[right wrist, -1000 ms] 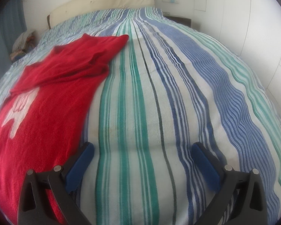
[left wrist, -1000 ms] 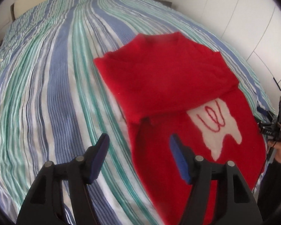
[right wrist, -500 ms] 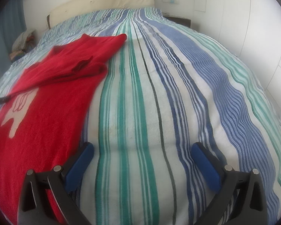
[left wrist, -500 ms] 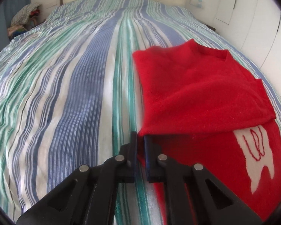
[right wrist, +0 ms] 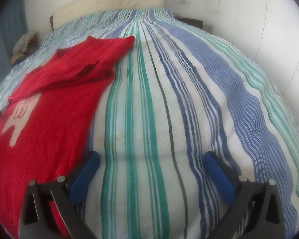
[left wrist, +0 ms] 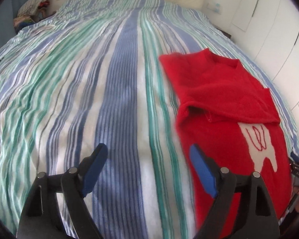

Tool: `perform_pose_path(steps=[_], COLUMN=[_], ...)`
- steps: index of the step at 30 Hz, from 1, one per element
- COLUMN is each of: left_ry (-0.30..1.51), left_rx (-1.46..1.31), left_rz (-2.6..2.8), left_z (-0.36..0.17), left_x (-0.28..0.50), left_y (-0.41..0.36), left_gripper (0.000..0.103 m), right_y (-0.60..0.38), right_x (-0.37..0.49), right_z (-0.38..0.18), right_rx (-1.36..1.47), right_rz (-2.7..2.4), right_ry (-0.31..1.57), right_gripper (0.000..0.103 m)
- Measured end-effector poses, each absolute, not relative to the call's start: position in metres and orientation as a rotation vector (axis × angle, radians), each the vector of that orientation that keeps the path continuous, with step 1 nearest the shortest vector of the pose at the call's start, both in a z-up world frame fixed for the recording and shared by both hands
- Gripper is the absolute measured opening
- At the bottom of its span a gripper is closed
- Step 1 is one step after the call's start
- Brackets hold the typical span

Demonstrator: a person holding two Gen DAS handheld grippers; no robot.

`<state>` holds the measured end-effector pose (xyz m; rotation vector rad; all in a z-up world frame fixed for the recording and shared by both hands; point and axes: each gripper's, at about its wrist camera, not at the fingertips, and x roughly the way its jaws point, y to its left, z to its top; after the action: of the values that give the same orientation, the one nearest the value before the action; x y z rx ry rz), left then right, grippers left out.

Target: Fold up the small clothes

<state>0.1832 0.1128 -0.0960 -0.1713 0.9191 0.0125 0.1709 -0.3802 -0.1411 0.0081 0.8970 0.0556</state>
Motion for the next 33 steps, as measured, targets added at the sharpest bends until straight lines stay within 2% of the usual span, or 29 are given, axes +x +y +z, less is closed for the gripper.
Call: perform_pose_path(steps=[2, 7, 9, 12, 15, 33], left_ry=[0.911, 0.894, 0.920, 0.999, 0.897, 0.916], left_rx=[-0.141, -0.153, -0.195, -0.239, -0.182, -0.125], left_rz=[0.054, 0.135, 0.137, 0.109, 0.084, 0.108], left_z=[-0.093, -0.095, -0.103, -0.134, -0.140, -0.139], left_x=[0.179, 0.192, 0.204, 0.213, 0.199, 0.199], left_y=[0.126, 0.161, 0.174, 0.188, 0.182, 0.173], left_gripper=[0.094, 0.094, 0.099, 0.102, 0.102, 0.103], right_y=[-0.380, -0.380, -0.380, -0.380, -0.381, -0.381], right_x=[0.171, 0.171, 0.170, 0.169, 0.168, 0.167], right_z=[-0.141, -0.141, -0.141, -0.141, -0.141, -0.141], right_rx=[0.007, 0.006, 0.006, 0.009, 0.013, 0.011], right_rz=[0.055, 0.054, 0.053, 0.055, 0.057, 0.053], right_ry=[0.896, 0.893, 0.889, 0.885, 0.885, 0.884], right_gripper=[0.103, 0.103, 0.103, 0.103, 0.103, 0.103])
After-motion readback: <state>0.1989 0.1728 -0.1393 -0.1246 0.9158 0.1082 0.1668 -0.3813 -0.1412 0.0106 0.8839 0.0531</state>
